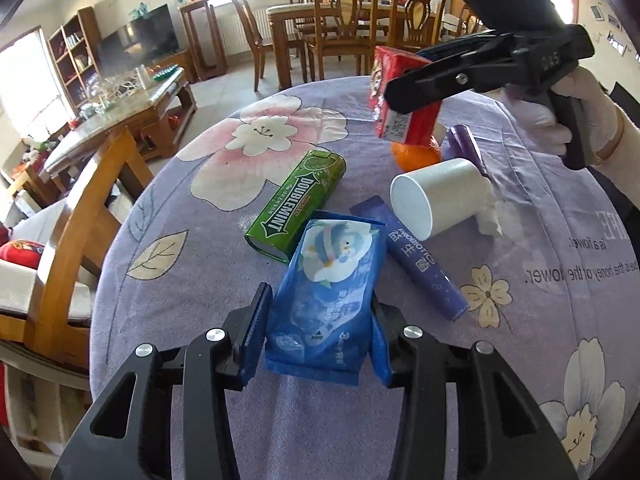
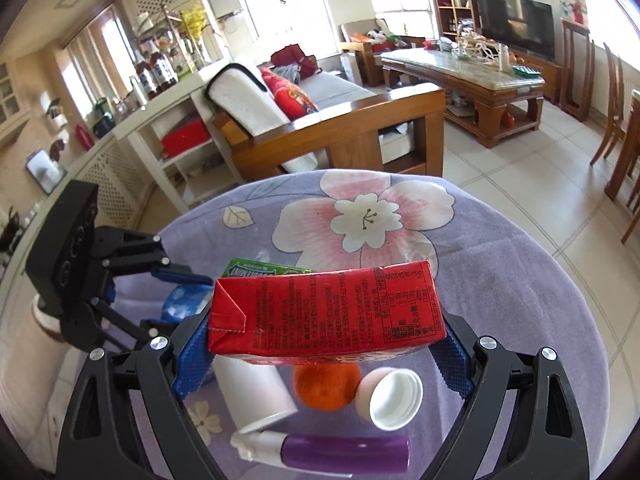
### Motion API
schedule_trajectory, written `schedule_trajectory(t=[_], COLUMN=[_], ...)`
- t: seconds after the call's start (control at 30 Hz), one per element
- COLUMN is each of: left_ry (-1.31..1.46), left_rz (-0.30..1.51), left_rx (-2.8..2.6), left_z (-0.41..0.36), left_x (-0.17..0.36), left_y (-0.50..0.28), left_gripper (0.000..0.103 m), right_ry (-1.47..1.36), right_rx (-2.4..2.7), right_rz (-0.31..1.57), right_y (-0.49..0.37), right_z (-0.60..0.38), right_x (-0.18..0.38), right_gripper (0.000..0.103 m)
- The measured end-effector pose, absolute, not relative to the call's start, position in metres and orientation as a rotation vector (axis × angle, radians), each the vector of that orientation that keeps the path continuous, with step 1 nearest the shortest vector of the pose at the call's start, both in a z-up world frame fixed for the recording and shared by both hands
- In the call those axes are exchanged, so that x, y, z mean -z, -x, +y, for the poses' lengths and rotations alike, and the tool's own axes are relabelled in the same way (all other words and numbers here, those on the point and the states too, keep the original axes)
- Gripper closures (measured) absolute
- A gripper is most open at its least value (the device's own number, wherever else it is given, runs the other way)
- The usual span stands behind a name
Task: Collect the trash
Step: 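Grasp the blue wrapper with the left tool while the right tool grasps the red juice box, then carry the wrapper and juice box to the black bin and release both inside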
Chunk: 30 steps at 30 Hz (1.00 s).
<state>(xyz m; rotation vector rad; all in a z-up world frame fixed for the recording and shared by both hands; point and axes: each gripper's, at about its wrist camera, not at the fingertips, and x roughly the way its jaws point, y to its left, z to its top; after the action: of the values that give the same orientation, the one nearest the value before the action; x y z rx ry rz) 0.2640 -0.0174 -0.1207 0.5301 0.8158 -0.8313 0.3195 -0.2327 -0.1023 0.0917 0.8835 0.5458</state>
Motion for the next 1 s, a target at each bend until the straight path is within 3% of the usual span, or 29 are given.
schedule_trajectory(t=[0.63,1.0], left_ry=[-0.167,-0.029], left_rz=[0.606,0.506], left_rx=[0.813,0.957], left_z=[-0.034,-0.133], left_x=[0.060,0.041], left_y=[-0.162,-0.096], left_gripper=[0.060,0.060], right_ry=[-0.381,-0.474], right_rx=[-0.553,-0.432], right_rz=[0.733,0.606], right_y=[-0.152,-0.027], right_z=[-0.328,-0.429], right_x=[0.062,0.046], right_gripper=[0.014,0.014])
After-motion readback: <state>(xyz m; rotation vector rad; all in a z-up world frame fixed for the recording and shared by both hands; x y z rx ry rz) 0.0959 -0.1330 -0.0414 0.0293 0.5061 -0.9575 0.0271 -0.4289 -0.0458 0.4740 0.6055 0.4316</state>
